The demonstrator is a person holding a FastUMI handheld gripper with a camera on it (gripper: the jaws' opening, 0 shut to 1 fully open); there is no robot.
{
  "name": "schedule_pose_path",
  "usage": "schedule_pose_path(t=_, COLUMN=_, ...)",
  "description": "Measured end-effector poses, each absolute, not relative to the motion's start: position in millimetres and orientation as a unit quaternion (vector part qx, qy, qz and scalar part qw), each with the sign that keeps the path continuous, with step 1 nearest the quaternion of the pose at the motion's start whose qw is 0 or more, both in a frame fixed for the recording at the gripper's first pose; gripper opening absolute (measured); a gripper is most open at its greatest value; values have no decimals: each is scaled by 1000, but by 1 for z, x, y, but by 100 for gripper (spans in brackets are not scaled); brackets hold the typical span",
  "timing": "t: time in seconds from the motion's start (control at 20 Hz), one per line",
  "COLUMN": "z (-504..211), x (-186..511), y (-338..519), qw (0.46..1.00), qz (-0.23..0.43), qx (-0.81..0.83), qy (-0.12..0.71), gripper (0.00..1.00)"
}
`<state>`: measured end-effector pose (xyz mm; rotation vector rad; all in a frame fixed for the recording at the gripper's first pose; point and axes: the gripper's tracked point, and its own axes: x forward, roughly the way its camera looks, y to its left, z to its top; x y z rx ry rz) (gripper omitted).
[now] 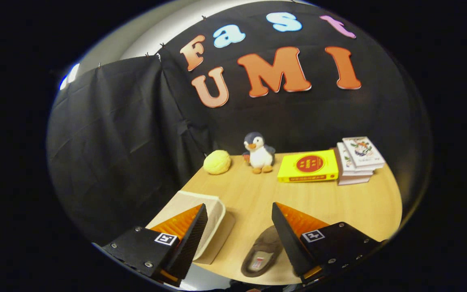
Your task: Open the storage box then place both shoes into the box .Put the left shoe in first, then the right shoe, with the right side of both shoes facing outward in a uniform manner.
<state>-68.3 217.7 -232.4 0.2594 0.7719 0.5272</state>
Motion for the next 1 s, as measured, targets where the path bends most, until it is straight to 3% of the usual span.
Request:
schedule_pose_path(t=0.35, z=-271, x=-110, y=282, qw=803, qz=331, qx=199, qy=454, gripper=96)
schedule_pose_path(t=0.65, z=-327, x=-128, y=320, qw=742, qz=327, qx=249, qy=530, gripper=95)
schedule_pose_path(t=1.0, z=-369, x=-139, y=341, qw=702, qz=334, qx=281, qy=563, gripper=95)
